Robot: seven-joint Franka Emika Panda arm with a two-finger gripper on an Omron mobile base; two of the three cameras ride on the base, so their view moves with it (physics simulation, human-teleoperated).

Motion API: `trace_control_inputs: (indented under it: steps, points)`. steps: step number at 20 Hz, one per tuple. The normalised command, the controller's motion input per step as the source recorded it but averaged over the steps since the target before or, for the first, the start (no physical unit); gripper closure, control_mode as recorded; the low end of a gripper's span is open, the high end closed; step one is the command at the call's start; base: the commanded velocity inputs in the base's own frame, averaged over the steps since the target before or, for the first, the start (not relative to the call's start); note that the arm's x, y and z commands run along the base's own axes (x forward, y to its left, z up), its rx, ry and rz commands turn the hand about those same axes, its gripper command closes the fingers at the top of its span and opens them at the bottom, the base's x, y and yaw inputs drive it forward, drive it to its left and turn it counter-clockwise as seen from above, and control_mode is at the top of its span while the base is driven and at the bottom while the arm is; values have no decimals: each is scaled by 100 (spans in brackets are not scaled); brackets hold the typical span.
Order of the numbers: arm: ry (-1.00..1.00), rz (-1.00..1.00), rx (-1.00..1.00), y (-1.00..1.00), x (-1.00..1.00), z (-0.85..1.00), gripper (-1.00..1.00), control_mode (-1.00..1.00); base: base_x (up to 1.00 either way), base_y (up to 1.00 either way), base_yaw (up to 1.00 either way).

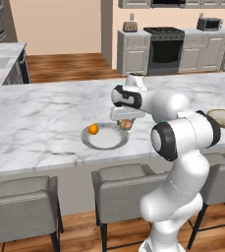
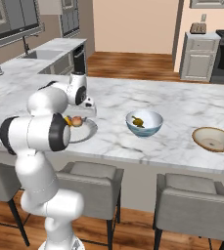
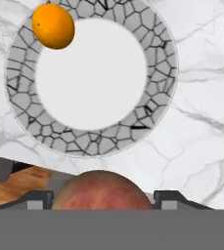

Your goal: Take the fruits from the plate on the dining counter and place two fruits in each bowl.

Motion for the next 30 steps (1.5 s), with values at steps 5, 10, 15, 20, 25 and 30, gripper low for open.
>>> trace_control_inputs:
  steps: [5,10,15,20,25,30]
  points:
    - [-1,-10,-7,-29,-26,8,100,-100,0,0,0]
    - [0,-8,-4,-13,0,1,100,100,0,-15,-5]
    - [0,0,0,0,0,0,100,100,-16,-79,-11]
    - [0,0,0,0,0,0,100,100,-26,-96,-11]
    - [0,0,0,0,0,0,100,100,-27,-94,-13]
    - [0,0,0,0,0,0,100,100,2,-77,-5]
